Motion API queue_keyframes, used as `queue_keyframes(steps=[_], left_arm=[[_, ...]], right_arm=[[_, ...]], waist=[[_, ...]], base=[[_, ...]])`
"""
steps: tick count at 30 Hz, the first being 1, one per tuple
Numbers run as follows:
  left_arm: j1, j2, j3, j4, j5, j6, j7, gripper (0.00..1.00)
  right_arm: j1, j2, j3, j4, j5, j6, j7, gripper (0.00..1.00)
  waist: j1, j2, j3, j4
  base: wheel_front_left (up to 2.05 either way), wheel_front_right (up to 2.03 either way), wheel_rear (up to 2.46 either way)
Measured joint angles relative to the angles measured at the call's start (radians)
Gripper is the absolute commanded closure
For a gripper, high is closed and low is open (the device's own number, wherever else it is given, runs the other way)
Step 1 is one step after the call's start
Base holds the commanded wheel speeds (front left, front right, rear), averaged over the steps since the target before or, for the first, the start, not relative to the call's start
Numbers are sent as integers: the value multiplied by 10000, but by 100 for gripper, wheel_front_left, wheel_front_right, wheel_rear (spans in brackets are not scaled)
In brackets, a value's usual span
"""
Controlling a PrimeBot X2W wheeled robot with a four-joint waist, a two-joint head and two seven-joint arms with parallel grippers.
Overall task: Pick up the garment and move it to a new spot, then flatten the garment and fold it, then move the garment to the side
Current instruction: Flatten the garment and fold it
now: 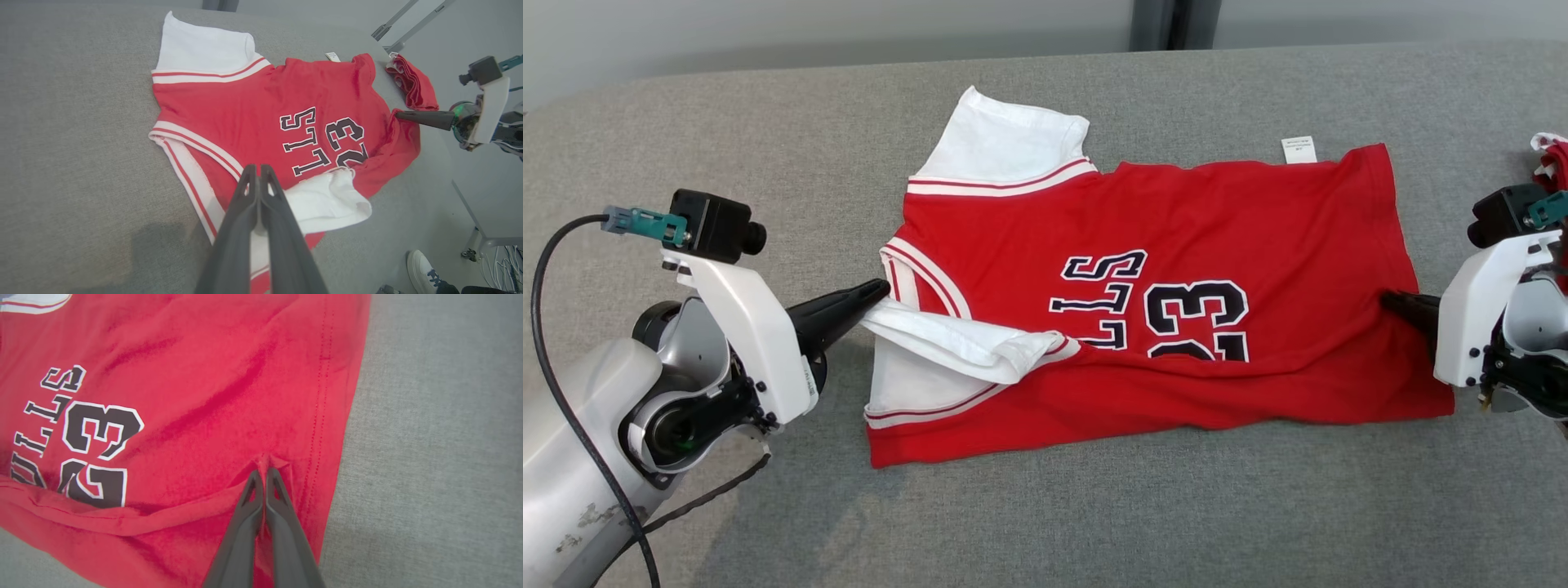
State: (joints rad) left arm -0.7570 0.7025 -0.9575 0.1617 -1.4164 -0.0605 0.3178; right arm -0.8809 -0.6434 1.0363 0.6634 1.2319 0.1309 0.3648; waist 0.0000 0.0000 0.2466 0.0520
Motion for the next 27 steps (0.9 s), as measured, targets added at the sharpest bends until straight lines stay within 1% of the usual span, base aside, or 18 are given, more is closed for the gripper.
queue_keyframes(steps=[4, 8, 26, 27], left_arm=[[-116, -203, -17, 428, 125, -88, -56, 100], [-222, -293, -73, 656, 263, -128, -86, 100], [-330, -656, -305, 1279, 554, -226, -100, 100], [-349, -679, -320, 1308, 612, -232, -102, 93]], right_arm=[[-148, 75, 44, 174, -171, 0, -562, 100], [-165, 117, 132, 349, -213, 0, -796, 100], [-335, 347, 497, 1072, -174, 0, -1197, 100], [-336, 403, 414, 1181, -25, 0, -1225, 65]], waist=[[0, 0, 106, 3], [0, 0, 161, -1], [0, 0, 329, 35], [0, 0, 343, 34]], base=[[0, 0, 0], [0, 0, 0], [0, 0, 0], [0, 0, 0]])
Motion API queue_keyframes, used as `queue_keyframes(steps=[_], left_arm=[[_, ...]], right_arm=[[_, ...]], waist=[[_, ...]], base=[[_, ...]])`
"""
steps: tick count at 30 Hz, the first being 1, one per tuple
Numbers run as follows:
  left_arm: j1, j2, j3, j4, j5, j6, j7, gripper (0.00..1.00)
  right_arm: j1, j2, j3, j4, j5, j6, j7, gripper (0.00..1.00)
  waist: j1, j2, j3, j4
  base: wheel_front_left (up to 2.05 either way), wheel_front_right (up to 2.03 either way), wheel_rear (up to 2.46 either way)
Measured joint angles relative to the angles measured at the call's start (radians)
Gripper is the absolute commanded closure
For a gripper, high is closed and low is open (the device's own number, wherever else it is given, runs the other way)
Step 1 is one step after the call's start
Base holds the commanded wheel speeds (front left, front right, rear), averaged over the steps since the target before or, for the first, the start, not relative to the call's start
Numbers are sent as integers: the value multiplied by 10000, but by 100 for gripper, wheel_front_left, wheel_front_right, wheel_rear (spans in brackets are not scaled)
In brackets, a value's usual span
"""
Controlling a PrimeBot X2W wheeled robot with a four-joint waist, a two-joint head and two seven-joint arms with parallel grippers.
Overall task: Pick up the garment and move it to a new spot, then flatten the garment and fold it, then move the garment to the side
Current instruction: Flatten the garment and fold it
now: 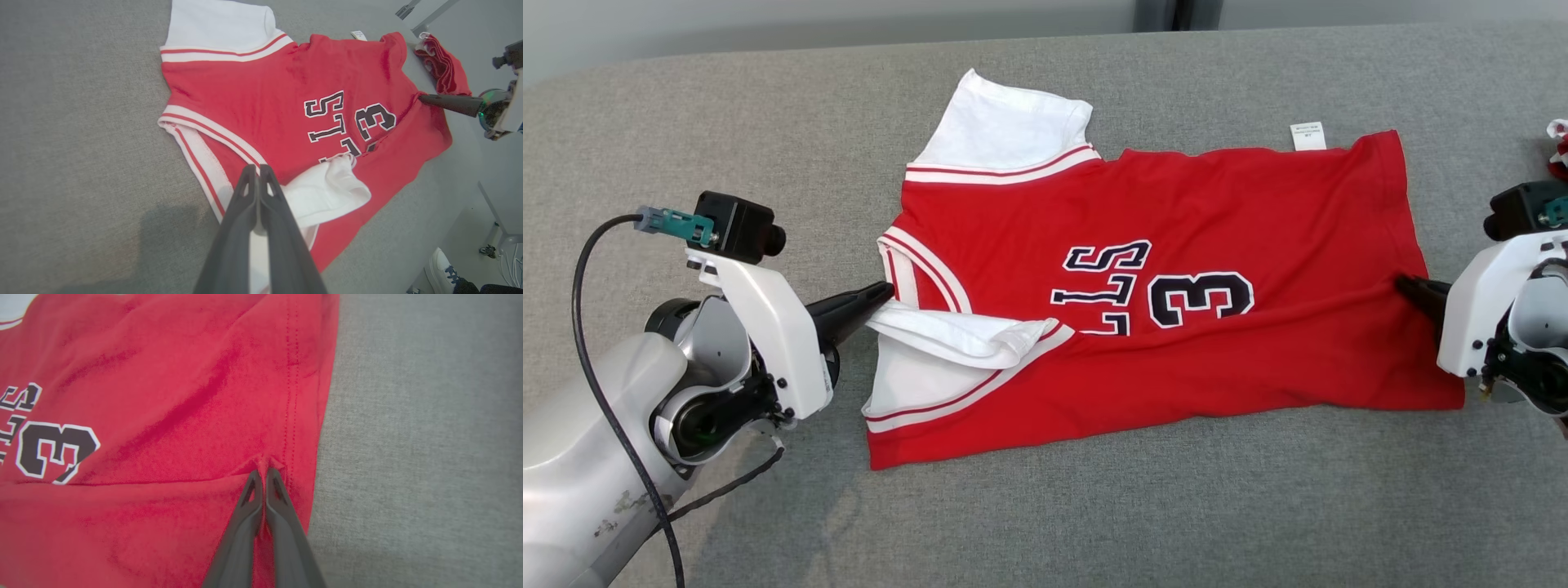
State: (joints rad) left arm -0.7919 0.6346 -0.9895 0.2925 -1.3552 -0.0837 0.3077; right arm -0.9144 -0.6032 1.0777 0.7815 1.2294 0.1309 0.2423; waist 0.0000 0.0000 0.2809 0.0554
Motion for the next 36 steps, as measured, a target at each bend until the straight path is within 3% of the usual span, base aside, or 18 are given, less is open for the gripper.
queue_keyframes(steps=[1, 2, 8, 12, 20, 24, 27, 30, 33, 34, 36], left_arm=[[-35, -13, -31, 44, 44, 12, 0, 52], [-89, -29, -58, 94, 150, 61, -25, 0], [-185, -280, 219, 464, 389, 424, -825, 0], [-450, -550, 1126, 949, 671, 1083, -2767, 0], [-61, -619, 1889, 1145, 1394, 1708, -5310, 0], [670, -796, 2671, 769, 1871, 2142, -5659, 0], [1372, -1147, 4046, 52, 2993, 2548, -5682, 0], [2589, -1870, 5317, -727, 4291, 2698, -5691, 0], [3862, -2740, 6389, -1289, 5292, 2732, -5691, 0], [3862, -2740, 6389, -1289, 5292, 2732, -5691, 0], [4587, -3281, 6955, -1498, 5923, 2638, -5691, 0]], right_arm=[[-3, 48, -73, 90, 109, 0, -82, 0], [-11, 94, -136, 155, 221, 0, -92, 0], [-108, 242, -125, 497, 184, 0, -458, 0], [-133, 288, -215, 828, 123, 0, -1047, 0], [-108, 259, -598, 1124, -805, 0, -4403, 0], [209, 370, -1158, 1446, -1461, 0, -4999, 0], [331, 328, -2658, 984, -2767, 0, -5035, 0], [1332, 458, -4792, -92, -4615, 0, -5068, 0], [3032, 1126, -7085, -1457, -6487, 0, -5068, 0], [3032, 1126, -7085, -1457, -6487, 0, -5068, 0], [4174, 1820, -8450, -2510, -7687, 0, -5066, 0]], waist=[[0, 0, 12, -1], [-1, 0, 22, 0], [-1, 0, 2, 12], [0, 0, -135, 25], [0, 0, -581, 55], [0, 0, -886, 54], [0, 1, -1117, 41], [0, 0, -1367, 12], [0, 0, -1641, -35], [0, 0, -1641, -35], [0, 0, -1828, -63]], base=[[0, 0, 0], [0, 0, 0], [0, 0, 0], [0, 0, 0], [0, 0, 0], [0, 0, 0], [0, 0, 0], [0, 0, 0], [0, 0, 0], [0, 0, 0], [0, 0, 0]])
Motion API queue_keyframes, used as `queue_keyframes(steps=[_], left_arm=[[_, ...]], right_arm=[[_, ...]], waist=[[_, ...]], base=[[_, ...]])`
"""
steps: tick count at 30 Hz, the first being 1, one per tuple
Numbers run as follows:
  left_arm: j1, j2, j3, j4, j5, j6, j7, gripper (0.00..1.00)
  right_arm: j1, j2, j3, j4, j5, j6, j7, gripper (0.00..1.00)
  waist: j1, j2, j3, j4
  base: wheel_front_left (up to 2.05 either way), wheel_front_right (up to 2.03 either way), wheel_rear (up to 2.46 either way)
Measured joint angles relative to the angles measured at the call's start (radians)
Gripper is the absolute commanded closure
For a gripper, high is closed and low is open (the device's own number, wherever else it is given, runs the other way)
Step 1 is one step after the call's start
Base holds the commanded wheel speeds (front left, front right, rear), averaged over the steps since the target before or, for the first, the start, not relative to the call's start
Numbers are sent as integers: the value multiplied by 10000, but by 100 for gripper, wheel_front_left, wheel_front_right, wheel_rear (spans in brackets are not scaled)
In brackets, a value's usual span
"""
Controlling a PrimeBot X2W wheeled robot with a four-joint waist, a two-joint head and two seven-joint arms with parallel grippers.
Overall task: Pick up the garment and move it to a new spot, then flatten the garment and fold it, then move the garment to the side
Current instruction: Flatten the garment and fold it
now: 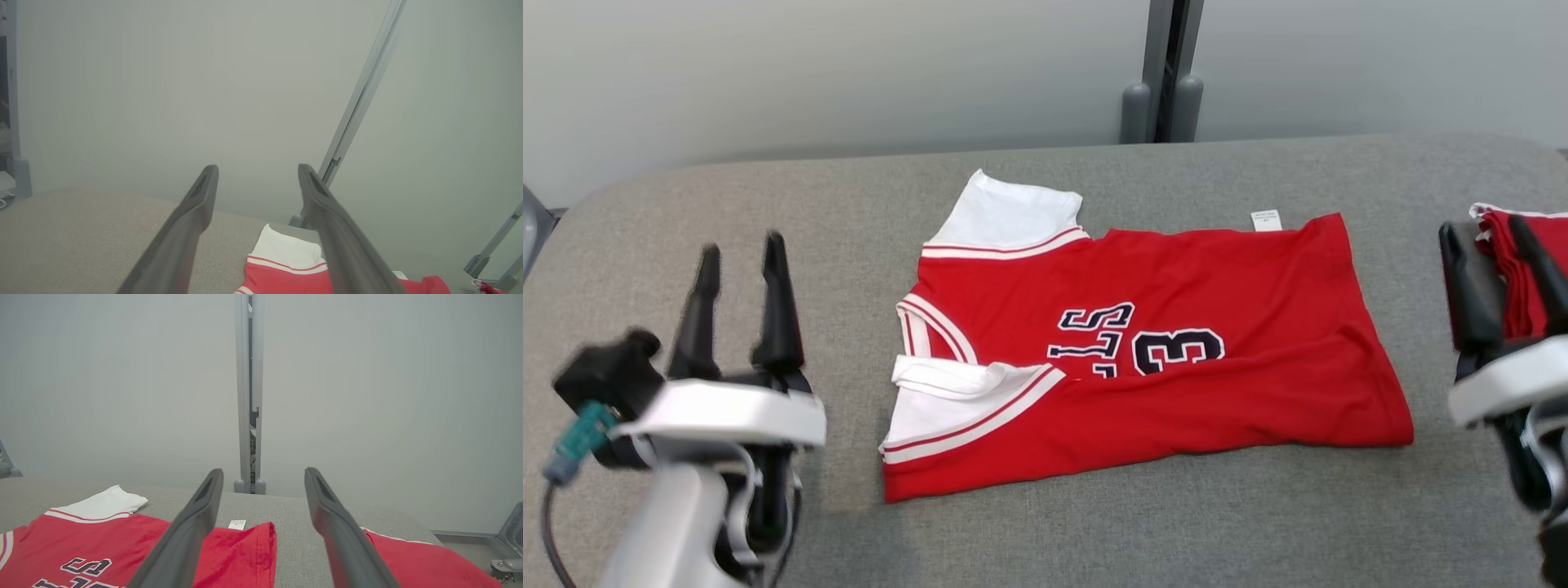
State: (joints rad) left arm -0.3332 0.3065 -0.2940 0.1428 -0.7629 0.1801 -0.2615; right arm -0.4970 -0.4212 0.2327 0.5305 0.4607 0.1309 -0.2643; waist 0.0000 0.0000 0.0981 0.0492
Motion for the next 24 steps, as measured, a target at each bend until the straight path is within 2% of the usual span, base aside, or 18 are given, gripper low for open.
queue_keyframes(steps=[4, 9, 17, 24], left_arm=[[1155, -838, 518, 136, 1035, -364, 0, 0], [1978, -1739, 978, 773, 1835, -830, 0, 0], [2306, -2364, 1189, 2132, 2932, -1239, 0, 0], [2051, -2531, 779, 4079, 3049, -1335, 0, 0]], right_arm=[[1933, 1465, -1864, -1845, -1588, 0, 0, 0], [3216, 2533, -2497, -2880, -2642, 0, 0, 0], [3477, 2907, -2556, -3152, -3033, 0, -2, 0], [3429, 2922, -2568, -3170, -3033, 0, -2, 0]], waist=[[0, 0, -312, -38], [0, 0, -490, -84], [0, 0, -389, -175], [0, 0, -172, -303]], base=[[0, 0, 0], [0, 0, 0], [0, 0, 0], [0, 0, 0]])
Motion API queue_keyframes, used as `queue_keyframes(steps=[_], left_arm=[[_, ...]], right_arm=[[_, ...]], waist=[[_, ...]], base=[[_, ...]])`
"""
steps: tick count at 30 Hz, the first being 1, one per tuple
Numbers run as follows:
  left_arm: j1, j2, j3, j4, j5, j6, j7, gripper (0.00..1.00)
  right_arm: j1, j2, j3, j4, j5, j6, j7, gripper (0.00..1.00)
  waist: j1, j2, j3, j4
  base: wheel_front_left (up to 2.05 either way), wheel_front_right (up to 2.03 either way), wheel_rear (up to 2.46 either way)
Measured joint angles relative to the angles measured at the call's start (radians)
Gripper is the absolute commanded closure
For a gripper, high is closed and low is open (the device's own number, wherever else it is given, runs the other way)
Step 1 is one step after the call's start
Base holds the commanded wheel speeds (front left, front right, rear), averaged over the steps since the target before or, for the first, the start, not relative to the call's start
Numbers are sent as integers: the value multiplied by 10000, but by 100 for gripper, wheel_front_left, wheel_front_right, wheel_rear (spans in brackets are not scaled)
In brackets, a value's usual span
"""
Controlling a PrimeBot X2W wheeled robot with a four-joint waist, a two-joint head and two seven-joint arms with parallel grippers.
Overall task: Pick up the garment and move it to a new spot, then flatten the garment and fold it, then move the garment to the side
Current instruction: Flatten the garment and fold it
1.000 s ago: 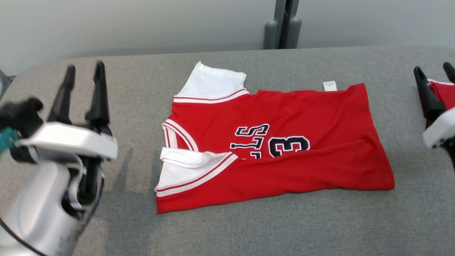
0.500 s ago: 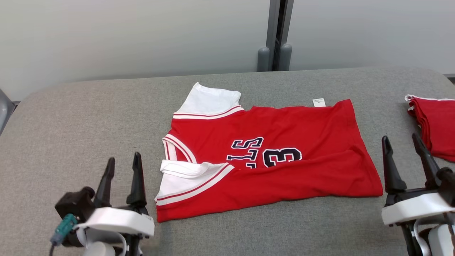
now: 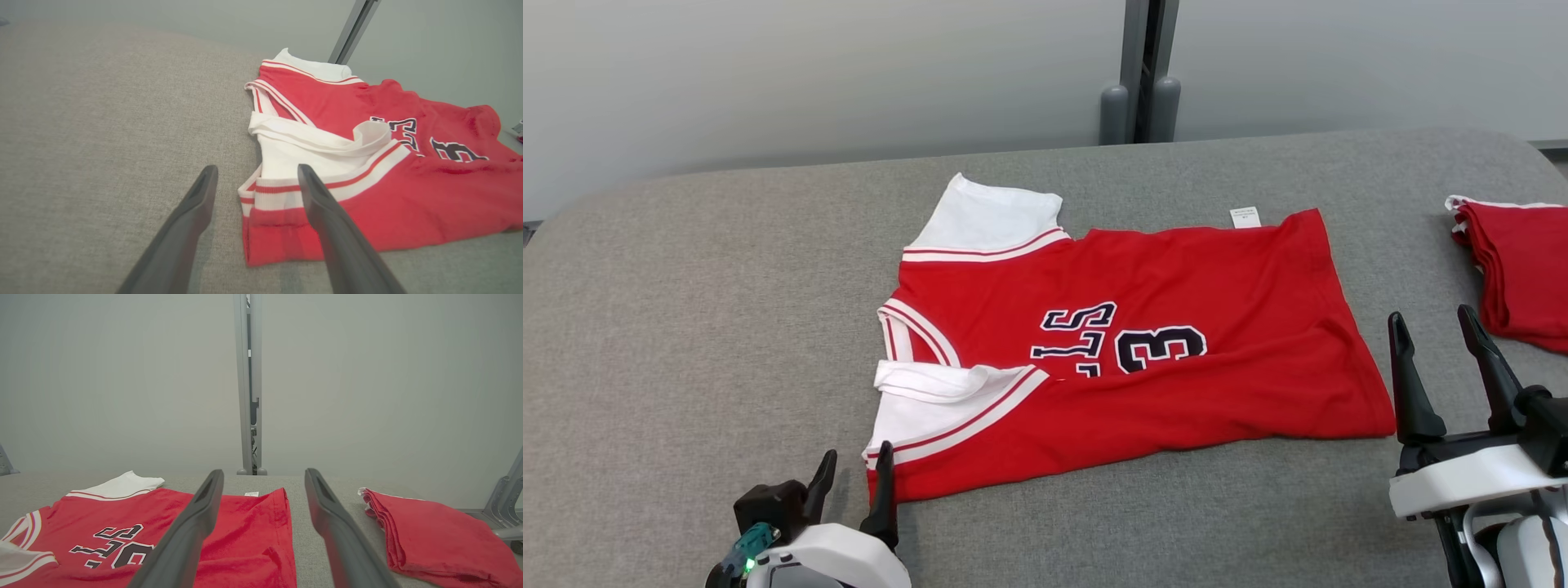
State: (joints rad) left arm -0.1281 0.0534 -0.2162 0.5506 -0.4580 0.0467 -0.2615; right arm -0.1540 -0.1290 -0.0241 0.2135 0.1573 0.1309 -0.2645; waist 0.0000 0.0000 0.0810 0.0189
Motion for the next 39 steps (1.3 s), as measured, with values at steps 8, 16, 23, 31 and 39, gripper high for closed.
queue_keyframes(steps=[8, 16, 23, 31, 39], left_arm=[[-867, -50, -324, 1908, -476, -102, 0, 0], [-1643, -29, -665, 3087, -1016, 33, 144, 0], [-1980, 15, -1104, 3622, -1482, 4, 267, 86], [-1997, -15, -1601, 3772, -2031, -368, 403, 100], [-1878, -12, -1605, 3405, -2107, -472, 134, 100]], right_arm=[[-86, 46, -4, 0, -6, 0, 0, 0], [-189, 73, 31, -6, -90, 0, 0, 0], [-195, 104, -29, 0, -107, 0, 0, 0], [-154, 182, -58, 236, -115, 0, 2, 0], [-73, 284, -332, 1160, 244, 0, 0, 0]], waist=[[0, 0, 296, -278], [0, 0, 471, -481], [0, 0, 460, -470], [0, 0, 236, -352], [0, 0, 0, -190]], base=[[0, 0, 0], [0, 0, 0], [0, 0, 0], [0, 0, 0], [0, 0, 0]])
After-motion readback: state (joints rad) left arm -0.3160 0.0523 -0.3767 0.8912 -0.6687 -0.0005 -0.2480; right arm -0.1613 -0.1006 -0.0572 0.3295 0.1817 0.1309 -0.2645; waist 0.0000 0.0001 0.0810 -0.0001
